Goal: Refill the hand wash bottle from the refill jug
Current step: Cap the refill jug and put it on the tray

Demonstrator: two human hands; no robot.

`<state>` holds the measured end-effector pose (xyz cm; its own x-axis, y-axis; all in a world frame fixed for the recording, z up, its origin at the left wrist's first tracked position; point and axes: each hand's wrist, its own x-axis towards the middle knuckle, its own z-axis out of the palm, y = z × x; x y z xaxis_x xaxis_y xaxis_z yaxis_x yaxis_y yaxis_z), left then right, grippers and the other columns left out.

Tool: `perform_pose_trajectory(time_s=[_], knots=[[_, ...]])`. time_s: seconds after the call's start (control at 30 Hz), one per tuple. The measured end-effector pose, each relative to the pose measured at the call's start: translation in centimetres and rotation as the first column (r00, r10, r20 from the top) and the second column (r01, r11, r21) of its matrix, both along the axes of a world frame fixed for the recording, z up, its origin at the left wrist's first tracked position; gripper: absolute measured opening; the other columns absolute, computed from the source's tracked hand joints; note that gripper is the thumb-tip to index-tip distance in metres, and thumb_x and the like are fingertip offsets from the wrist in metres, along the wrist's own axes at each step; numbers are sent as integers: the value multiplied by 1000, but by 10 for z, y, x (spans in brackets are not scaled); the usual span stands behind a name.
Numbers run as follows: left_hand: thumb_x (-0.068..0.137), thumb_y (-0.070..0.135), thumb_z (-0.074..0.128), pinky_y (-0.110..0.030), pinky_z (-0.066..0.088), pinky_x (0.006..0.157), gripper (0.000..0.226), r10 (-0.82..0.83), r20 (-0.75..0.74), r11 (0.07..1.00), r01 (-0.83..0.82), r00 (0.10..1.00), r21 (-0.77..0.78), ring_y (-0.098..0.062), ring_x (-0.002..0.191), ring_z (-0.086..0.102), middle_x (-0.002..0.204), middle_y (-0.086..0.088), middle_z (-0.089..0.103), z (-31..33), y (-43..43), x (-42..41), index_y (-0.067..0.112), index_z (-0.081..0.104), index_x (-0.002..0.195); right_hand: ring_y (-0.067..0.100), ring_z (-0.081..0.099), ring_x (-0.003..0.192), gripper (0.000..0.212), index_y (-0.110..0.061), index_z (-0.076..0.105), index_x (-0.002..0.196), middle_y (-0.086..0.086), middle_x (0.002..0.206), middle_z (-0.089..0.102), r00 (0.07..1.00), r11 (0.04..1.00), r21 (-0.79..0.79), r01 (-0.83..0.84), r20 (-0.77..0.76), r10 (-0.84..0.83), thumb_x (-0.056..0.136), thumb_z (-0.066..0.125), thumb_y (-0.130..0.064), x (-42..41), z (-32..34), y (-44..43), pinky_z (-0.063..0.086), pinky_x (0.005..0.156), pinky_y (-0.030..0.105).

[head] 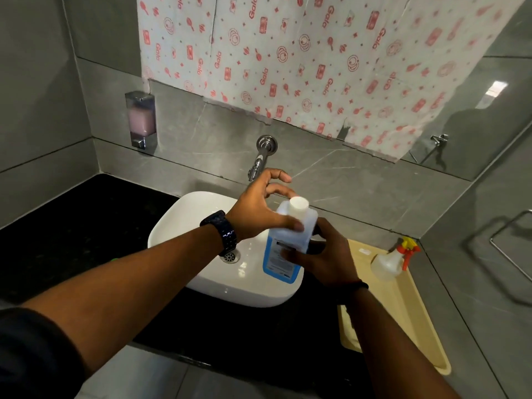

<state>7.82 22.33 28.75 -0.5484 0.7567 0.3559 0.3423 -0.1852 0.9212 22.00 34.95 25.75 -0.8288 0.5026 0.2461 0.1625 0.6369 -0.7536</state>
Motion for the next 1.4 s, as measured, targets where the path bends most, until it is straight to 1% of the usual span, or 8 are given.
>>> perform_pose_trajectory(time_s=[0.1, 0.23, 0.33, 0.43, 0.6, 0.73, 1.0, 1.4], knots=[[45, 17, 92, -12, 40, 93, 106, -95, -51, 984, 86, 994, -154, 3, 116, 47, 126, 6, 54, -26, 7, -18, 26, 35, 135, 6, 64, 91, 63, -39, 53, 107, -14, 101, 64, 996, 999, -48, 5, -87, -9, 52, 85, -37, -4, 14, 11, 56, 66, 20], [48, 34, 91, -43, 39, 103, 78, -115, -94, 950, 82, 989, -301, -10, 113, 53, 117, 9, 62, -63, 32, -24, 27, 57, 118, 0, 61, 96, 59, -37, 56, 107, -15, 103, 65, 995, 997, -83, -6, -103, -3, 58, 84, -22, -8, 26, 29, 53, 69, 16], [40, 54, 87, -34, 40, 97, 74, 13, -209, 948, -78, 978, -308, -13, 107, 55, 109, 11, 62, -73, 62, -23, 35, 61, 106, 1, 60, 101, 64, -27, 54, 119, -13, 112, 62, 996, 993, -110, 40, -77, -48, 62, 83, -22, -9, 21, 45, 51, 75, 15], [42, 57, 85, -30, 42, 89, 77, 26, -371, 949, -140, 928, -283, -17, 102, 57, 108, 2, 66, -82, 100, -19, 30, 62, 110, 10, 60, 98, 80, -26, 50, 119, -7, 112, 62, 958, 956, -116, 268, -75, -277, 50, 83, -49, -12, -2, 59, 51, 79, 23], [51, 42, 88, -41, 50, 84, 74, -176, -311, 934, 59, 934, -353, -25, 101, 61, 111, -5, 67, -109, 193, -1, 18, 60, 114, 20, 60, 95, 70, -22, 49, 113, -1, 106, 61, 825, 825, -107, 555, -55, -562, 55, 80, -45, 1, -48, 136, 50, 74, 32], [57, 47, 83, -40, 46, 91, 78, -448, -333, 799, 204, 830, -565, -24, 110, 56, 120, -6, 61, -153, 273, 4, 16, 54, 122, 27, 61, 89, 62, -26, 48, 105, 0, 99, 62, 782, 779, -87, 622, 21, -622, 54, 79, -41, 17, -93, 222, 53, 73, 40], [79, 57, 57, -37, 22, 113, 88, -356, -536, 782, -70, 765, -620, -28, 139, 24, 151, -13, 26, -266, 361, 14, 11, 23, 145, 34, 60, 95, 72, -27, 43, 117, 8, 107, 64, 716, 710, -105, 696, 171, -676, 54, 77, -42, 16, -196, 336, 53, 76, 43], [75, 70, 39, -35, -4, 114, 99, -440, -583, 691, -158, 683, -706, -21, 144, -6, 158, -7, 0, -306, 388, 21, 13, 4, 147, 32, 56, 110, 73, -20, 46, 123, 9, 120, 60, 751, 745, -118, 657, 7, -661, 62, 81, -38, -26, -239, 381, 43, 86, 33]])
